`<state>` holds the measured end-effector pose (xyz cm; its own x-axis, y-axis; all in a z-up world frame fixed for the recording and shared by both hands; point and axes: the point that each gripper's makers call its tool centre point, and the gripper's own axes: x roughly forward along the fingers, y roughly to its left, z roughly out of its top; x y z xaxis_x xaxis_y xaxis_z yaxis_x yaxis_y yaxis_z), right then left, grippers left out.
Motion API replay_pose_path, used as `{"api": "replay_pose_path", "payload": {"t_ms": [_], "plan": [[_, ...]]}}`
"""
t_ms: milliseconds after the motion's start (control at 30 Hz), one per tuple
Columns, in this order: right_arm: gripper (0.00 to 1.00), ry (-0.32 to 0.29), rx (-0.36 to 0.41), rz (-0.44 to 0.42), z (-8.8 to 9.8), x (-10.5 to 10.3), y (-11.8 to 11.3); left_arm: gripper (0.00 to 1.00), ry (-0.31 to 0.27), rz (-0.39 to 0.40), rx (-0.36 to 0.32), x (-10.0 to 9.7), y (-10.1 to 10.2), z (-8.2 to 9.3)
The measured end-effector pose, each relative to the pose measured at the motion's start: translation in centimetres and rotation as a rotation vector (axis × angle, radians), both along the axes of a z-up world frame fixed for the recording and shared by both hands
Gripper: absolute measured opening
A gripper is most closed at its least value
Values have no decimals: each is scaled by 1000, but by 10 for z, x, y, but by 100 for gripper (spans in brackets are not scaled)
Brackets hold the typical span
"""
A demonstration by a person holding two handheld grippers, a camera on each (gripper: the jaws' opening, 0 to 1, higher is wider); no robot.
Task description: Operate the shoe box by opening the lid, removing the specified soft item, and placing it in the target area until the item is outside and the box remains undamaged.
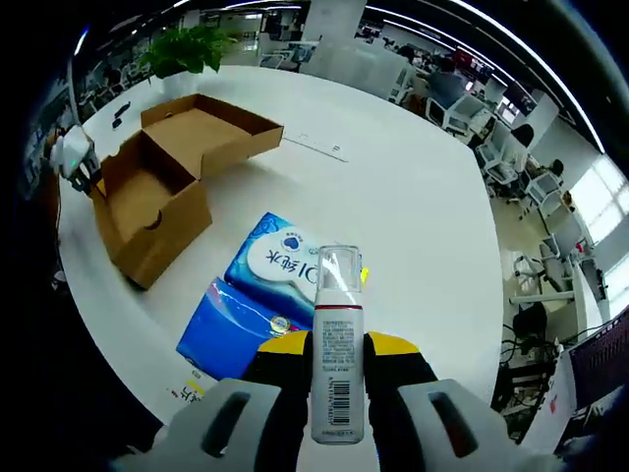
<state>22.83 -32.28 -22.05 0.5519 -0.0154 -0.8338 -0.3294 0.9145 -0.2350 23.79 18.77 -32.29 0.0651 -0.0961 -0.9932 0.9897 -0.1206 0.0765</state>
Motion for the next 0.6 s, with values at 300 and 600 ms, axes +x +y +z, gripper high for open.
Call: {"api": "replay_pose_path", "payload": {"t_ms": [300,600], "plan": [[20,-21,69,-60,-22,-8,-31,3,-11,46,43,0,2,-2],[20,-33,107,-126,-52,-11,-48,3,-2,81,64,-4,4,-2]]}}
